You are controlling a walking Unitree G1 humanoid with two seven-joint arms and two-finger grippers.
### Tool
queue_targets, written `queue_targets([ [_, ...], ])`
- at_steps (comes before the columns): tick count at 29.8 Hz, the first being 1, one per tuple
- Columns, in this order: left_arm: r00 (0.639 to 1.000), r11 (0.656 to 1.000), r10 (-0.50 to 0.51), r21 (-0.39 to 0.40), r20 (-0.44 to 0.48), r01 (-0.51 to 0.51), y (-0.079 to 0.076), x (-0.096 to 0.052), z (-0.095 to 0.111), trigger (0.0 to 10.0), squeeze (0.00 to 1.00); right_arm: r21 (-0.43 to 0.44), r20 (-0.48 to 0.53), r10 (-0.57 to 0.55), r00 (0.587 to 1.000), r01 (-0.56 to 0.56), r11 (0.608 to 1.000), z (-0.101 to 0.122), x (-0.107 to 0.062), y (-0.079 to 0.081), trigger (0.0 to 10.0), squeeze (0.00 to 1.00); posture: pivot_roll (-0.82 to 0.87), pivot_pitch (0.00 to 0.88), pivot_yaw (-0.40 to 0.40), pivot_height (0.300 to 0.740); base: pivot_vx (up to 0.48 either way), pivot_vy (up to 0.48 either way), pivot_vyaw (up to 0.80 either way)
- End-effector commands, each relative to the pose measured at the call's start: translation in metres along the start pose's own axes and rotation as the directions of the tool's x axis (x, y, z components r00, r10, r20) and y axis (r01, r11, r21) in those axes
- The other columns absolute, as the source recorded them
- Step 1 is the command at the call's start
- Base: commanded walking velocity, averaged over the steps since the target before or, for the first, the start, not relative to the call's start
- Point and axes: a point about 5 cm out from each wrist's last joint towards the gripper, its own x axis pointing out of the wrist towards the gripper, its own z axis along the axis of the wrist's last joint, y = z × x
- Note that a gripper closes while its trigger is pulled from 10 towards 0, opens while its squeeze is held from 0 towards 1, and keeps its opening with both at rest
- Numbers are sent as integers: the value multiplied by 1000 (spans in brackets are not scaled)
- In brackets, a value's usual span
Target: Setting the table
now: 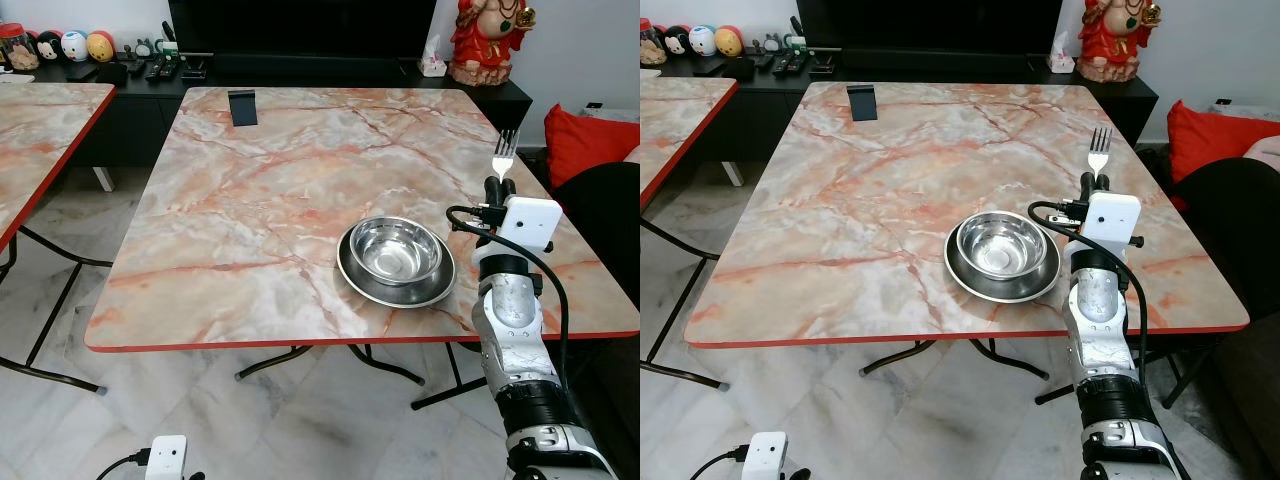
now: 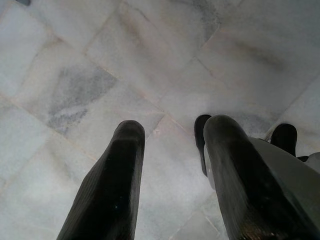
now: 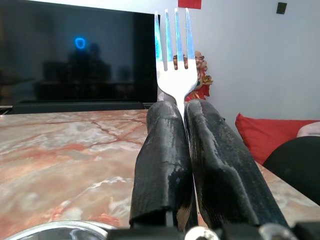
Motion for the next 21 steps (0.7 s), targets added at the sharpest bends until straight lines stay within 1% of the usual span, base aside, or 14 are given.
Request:
queue_targets([
  [1, 1000, 1000, 5, -10, -19, -5, 1, -1, -4, 10000, 0, 7, 6, 0, 1000, 0, 1000, 2, 2, 2, 10000, 0, -29, 0, -37, 740, 244, 0, 0],
  [19, 1000, 1000, 10, -13, -16, -10, 2, -1, -4, 10000, 0, 7, 0, -9, 1000, 9, 1000, 1, 1, 1, 10000, 0, -31, 0, -28, 740, 254, 0, 0],
  [21, 1000, 1000, 11, -12, -16, -11, 2, -1, -3, 10000, 0, 6, 0, -11, 1000, 11, 1000, 1, 1, 0, 10000, 0, -32, 0, -27, 740, 0, 0, 0],
])
